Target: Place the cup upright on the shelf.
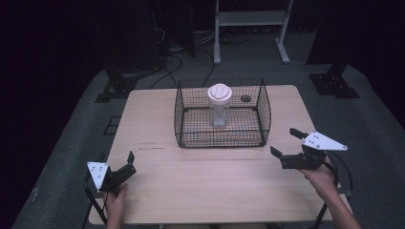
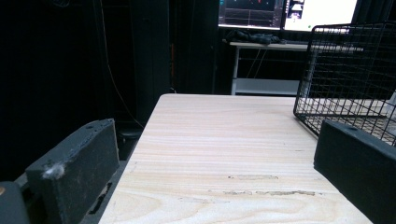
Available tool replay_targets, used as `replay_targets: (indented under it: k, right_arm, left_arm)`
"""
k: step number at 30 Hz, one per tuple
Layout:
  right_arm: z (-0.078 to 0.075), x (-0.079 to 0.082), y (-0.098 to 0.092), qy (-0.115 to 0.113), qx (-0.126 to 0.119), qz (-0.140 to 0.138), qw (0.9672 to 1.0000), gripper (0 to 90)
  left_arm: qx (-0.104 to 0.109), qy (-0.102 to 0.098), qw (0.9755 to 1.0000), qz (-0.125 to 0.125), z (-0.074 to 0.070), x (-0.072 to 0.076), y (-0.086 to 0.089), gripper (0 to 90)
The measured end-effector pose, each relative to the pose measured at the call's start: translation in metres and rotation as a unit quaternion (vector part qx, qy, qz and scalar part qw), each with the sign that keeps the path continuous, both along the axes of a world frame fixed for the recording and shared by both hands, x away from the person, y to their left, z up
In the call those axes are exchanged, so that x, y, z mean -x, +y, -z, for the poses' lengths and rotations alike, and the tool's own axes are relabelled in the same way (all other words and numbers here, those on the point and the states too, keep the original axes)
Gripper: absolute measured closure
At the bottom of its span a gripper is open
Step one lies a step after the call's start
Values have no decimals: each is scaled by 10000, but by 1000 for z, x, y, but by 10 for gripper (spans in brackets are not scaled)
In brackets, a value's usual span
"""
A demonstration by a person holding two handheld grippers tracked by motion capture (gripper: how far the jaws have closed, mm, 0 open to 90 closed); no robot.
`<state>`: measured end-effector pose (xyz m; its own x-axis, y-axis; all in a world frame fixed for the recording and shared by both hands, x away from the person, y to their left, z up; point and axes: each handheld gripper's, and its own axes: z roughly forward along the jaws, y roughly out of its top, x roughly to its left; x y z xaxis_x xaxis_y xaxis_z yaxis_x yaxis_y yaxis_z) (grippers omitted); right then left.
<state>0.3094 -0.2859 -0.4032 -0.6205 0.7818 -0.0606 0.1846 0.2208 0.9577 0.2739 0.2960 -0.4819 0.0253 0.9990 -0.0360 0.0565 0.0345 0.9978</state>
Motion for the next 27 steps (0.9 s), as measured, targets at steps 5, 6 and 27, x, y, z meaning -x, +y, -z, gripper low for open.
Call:
replay_targets:
  k: [5, 6, 27]
  right_arm:
    - [6, 5, -4, -22, -4, 64, 10000, 20]
    - [8, 6, -4, -5, -15, 55, 10000, 20]
    - [21, 27, -6, -96, -110, 147, 9998, 20]
  left_arm:
    - [18, 2, 10000, 1, 0, 0, 0, 0]
    - [11, 0, 10000, 1, 0, 0, 0, 0]
    - [-3, -5, 10000, -19, 0, 0, 0, 0]
